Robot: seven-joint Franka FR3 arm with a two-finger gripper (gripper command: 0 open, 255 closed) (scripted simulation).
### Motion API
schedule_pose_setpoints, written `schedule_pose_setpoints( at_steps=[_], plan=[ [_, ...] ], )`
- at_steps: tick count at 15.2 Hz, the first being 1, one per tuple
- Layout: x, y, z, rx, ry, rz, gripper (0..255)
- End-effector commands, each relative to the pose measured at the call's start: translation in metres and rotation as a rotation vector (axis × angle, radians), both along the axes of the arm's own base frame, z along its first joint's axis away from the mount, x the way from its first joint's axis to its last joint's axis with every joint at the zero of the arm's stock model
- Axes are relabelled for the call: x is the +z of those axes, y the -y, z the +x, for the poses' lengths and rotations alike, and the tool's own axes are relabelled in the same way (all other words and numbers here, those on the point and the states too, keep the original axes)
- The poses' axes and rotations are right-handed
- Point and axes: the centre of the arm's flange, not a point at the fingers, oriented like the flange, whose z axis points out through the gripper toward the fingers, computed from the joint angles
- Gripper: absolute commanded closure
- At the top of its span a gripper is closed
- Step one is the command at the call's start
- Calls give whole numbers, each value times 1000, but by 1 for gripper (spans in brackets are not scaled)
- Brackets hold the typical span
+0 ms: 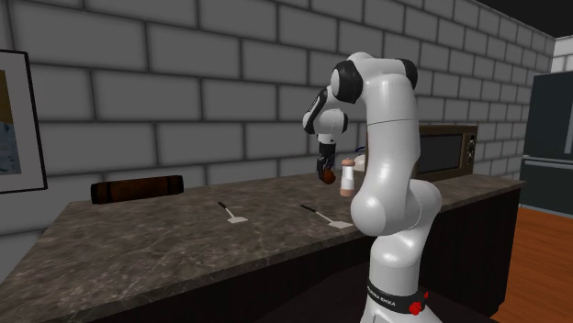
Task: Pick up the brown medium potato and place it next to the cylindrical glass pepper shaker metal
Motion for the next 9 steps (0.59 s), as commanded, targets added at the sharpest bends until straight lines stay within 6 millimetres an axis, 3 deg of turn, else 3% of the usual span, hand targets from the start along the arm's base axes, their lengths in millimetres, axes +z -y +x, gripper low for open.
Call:
schedule_pose_setpoints(
  at_steps=[1,9],
  plan=[
    [-10,0,-1,0,0,0,255],
    [-53,0,-1,0,0,0,255]
  ],
)
